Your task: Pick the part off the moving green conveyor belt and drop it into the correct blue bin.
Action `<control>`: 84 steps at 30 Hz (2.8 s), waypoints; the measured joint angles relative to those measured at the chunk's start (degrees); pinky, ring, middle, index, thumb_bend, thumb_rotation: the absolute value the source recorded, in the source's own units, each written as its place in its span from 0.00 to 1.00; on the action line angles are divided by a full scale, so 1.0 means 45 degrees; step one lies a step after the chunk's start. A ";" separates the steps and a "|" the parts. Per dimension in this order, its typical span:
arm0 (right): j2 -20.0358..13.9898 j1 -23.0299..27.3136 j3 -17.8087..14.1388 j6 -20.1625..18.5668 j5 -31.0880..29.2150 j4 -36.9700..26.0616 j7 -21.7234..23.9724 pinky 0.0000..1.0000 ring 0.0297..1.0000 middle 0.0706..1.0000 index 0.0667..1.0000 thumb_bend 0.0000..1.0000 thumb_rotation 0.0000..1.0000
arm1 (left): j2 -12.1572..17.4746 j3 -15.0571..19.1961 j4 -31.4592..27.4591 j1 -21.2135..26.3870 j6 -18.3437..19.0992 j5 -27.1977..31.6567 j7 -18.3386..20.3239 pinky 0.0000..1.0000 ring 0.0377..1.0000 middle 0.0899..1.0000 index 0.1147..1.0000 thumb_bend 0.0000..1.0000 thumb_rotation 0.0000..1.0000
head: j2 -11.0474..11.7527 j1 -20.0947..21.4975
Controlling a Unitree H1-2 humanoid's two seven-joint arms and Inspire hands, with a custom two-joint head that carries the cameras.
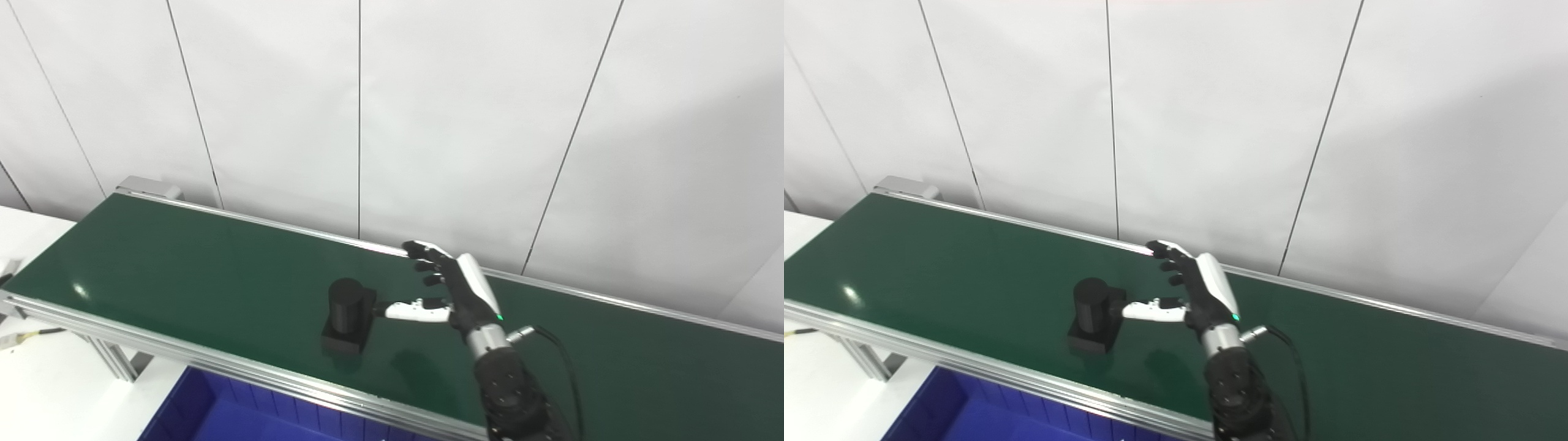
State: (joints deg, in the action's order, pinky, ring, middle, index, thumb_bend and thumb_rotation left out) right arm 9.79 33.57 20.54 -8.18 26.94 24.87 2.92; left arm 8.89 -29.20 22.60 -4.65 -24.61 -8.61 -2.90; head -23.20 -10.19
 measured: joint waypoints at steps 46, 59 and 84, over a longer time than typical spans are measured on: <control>0.1160 0.2558 0.1809 0.2298 0.0882 0.8013 -0.4096 0.39 0.52 0.66 0.62 0.47 0.00 | -0.0410 0.0357 0.0010 -0.0237 0.0000 0.0521 0.0714 0.63 0.74 0.81 0.74 0.92 0.16 | -0.0644 -0.0410; 0.1097 0.2058 0.1829 0.3502 0.1134 0.8403 -0.5779 0.35 0.42 0.50 0.48 0.50 0.00 | -0.0348 0.0312 -0.0145 -0.0197 0.0000 0.0163 0.0805 0.63 0.73 0.78 0.79 0.93 0.21 | -0.0586 -0.0313; 0.0307 0.0004 0.1340 0.4875 0.1832 0.6059 -0.7403 0.30 0.33 0.38 0.50 0.51 0.00 | 0.0050 -0.0313 -0.0206 0.0128 0.0000 -0.0330 -0.0125 0.63 0.69 0.73 0.73 0.91 0.17 | -0.0644 0.0136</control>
State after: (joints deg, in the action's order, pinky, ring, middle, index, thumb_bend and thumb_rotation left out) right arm 11.17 33.59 26.57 13.76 35.18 52.13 -30.39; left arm 9.12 -30.60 21.67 -4.07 -24.61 -10.10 -3.46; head -26.10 -9.58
